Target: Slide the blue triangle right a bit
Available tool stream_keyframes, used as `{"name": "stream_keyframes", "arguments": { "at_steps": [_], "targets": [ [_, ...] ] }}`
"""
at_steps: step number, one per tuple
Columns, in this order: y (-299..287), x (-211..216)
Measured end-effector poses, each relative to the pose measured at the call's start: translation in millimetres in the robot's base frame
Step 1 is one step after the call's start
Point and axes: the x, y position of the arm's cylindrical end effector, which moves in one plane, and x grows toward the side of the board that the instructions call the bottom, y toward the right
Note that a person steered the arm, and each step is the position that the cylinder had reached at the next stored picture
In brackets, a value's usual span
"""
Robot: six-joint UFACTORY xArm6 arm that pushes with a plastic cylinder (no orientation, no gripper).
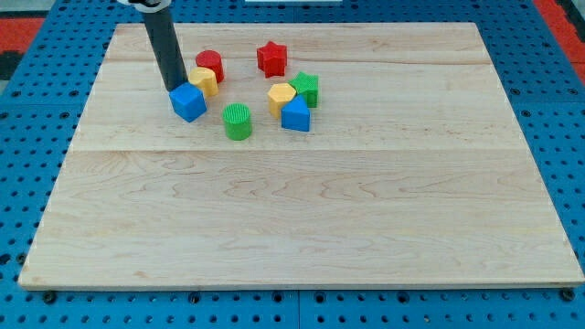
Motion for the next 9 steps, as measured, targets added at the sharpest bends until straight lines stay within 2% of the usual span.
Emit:
{"name": "stream_keyframes", "arguments": {
  "at_steps": [1, 2, 3, 4, 5, 6, 7, 8, 9],
  "targets": [
    [1, 10],
    [-27, 15],
    [1, 33],
    [1, 39],
    [-17, 115],
    [74, 151],
    [183, 95],
    [249, 7],
    [207, -84]
  ]
}}
